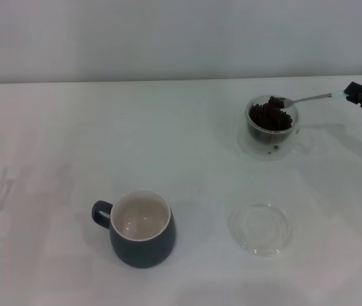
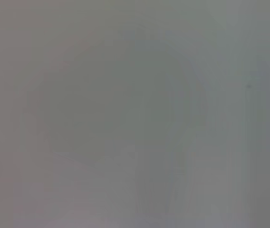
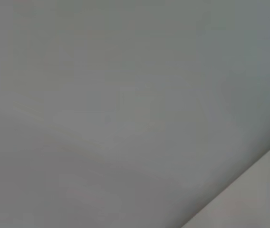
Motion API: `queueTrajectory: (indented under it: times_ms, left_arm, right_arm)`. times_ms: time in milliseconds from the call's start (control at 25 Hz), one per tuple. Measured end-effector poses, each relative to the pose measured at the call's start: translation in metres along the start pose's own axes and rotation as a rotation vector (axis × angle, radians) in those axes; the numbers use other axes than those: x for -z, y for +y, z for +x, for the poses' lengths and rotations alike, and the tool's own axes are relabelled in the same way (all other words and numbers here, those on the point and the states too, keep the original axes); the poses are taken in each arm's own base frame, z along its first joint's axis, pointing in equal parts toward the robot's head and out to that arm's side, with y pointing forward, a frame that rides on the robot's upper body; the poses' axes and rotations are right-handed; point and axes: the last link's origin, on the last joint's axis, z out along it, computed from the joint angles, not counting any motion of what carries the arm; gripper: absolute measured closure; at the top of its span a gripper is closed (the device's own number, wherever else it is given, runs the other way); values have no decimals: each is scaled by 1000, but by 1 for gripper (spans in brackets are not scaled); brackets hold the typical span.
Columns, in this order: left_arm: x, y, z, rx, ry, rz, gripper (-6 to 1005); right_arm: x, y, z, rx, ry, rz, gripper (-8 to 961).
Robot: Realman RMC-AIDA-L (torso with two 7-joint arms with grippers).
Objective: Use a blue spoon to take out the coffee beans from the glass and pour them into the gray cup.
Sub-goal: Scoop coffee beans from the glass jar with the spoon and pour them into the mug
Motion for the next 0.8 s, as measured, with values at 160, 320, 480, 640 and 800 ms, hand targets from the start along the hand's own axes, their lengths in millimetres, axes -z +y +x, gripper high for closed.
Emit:
queueTrajectory:
  times_ms: [160, 320, 480, 640, 800]
  left_arm:
    - [0, 0, 0, 0, -1, 0, 226]
    - [0, 1, -1, 0, -3, 1, 226]
    - [0, 2, -1, 1, -4, 0, 226]
    - [0, 2, -1, 3, -6, 0, 226]
    - [0, 3, -2, 6, -7, 0, 226]
  right_arm:
    - [3, 6, 4, -13, 30, -57, 815]
    - [1, 15, 14, -10, 94, -116, 816]
    - [-5, 25, 28, -8, 164, -166, 816]
    - [-12, 31, 45, -12, 227, -200, 816]
    - [-21, 39, 64, 2, 305, -227, 815]
